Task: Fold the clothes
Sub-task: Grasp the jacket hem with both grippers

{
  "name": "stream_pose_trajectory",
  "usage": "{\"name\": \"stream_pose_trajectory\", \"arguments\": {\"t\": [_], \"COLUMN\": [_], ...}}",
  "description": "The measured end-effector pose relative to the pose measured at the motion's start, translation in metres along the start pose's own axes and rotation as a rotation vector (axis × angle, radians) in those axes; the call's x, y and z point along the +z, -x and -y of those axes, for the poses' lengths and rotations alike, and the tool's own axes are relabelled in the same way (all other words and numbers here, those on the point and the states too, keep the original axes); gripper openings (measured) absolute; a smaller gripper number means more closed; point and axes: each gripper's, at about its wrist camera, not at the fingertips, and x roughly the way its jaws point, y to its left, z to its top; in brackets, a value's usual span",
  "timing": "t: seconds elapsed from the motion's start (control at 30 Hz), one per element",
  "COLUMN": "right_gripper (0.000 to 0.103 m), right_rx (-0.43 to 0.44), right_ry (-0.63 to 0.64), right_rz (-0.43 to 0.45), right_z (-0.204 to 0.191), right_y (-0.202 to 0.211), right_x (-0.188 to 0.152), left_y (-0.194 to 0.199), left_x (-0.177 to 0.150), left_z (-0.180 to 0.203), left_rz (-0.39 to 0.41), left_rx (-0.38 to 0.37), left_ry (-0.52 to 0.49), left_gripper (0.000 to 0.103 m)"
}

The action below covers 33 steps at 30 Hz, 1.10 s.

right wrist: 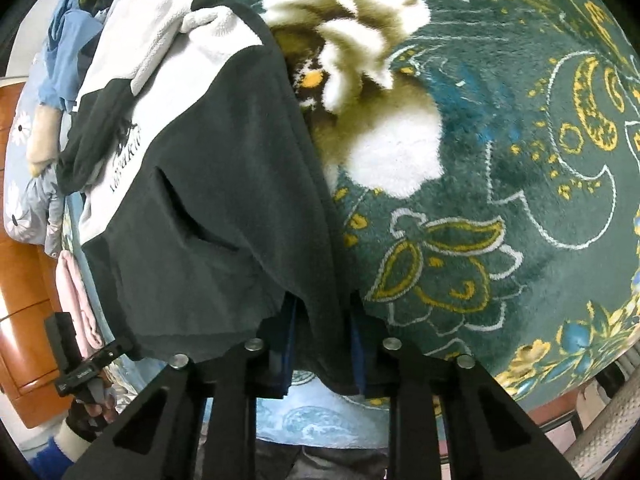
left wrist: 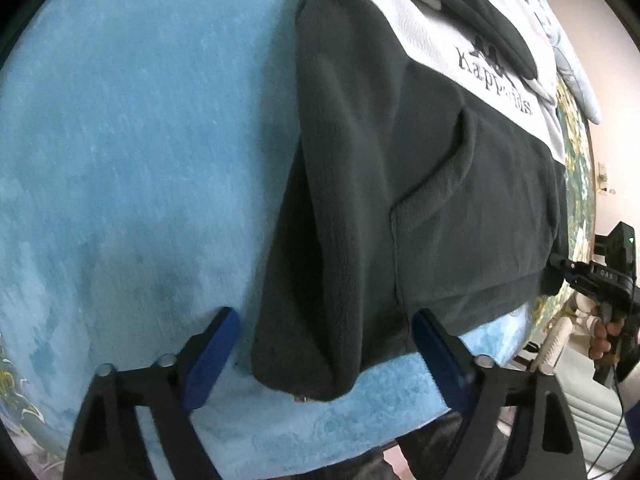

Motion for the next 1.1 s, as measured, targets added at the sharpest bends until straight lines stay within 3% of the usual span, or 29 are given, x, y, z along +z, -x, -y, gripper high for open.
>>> {"name": "stream_pose_trajectory", "arguments": {"t": [0.07, 0.17, 0.37, 0.5, 0.67, 0.73, 0.8, 0.83, 0.97, 1.1], "right_gripper": [0.023, 0.025, 0.023, 0.024, 0.048, 0.051, 0.040, 0.017, 0.010, 0.010], "right_rx": [0.006, 0.004, 0.019, 0.026, 0.004, 0.006, 0.022, 0.036, 0.104, 0.239], "right_ry": [0.003, 0.016, 0.010, -0.019, 0.000, 0.000, -0.007, -0.012, -0.031, -0.029], "right_rz": [0.000, -0.002, -0.016, -0.019, -0.034, -0.033, -0.039, -0.043, -0.053, -0.004], "right_z": [-0.001, -0.001, 0.001, 0.011, 0.009, 0.007, 0.006, 0.006, 0.006, -0.004], "right_y": [0.000, -0.003, -0.006, -0.002, -0.011, -0.013, -0.008, -0.004, 0.013, 0.054], "right_x": [0.000, 0.003, 0.002, 0.000, 0.003, 0.003, 0.002, 0.002, 0.002, 0.015], "left_y": [0.002, 0.004, 0.006, 0.006, 0.005, 0.005, 0.007, 0.009, 0.025, 0.057], "left_x": [-0.003, -0.006, -0.012, -0.017, -0.021, -0.023, -0.026, -0.027, -0.035, -0.036], "left_z": [-0.002, -0.006, -0.007, -0.007, -0.002, 0.001, 0.002, 0.003, 0.006, 0.005], "left_rz": [-0.005, -0.006, -0.010, -0.008, -0.022, -0.026, -0.023, -0.020, 0.001, 0.051], "left_rx": [-0.013, 0.001, 0.000, 0.003, 0.006, 0.008, 0.007, 0.002, -0.035, -0.124], "left_ry": [0.011, 0.027, 0.055, 0.064, 0.048, 0.042, 0.047, 0.052, 0.071, 0.110], "left_gripper": [0.064, 0.050, 0.040, 0.040, 0.041, 0.041, 0.040, 0.037, 0.028, 0.026]}}
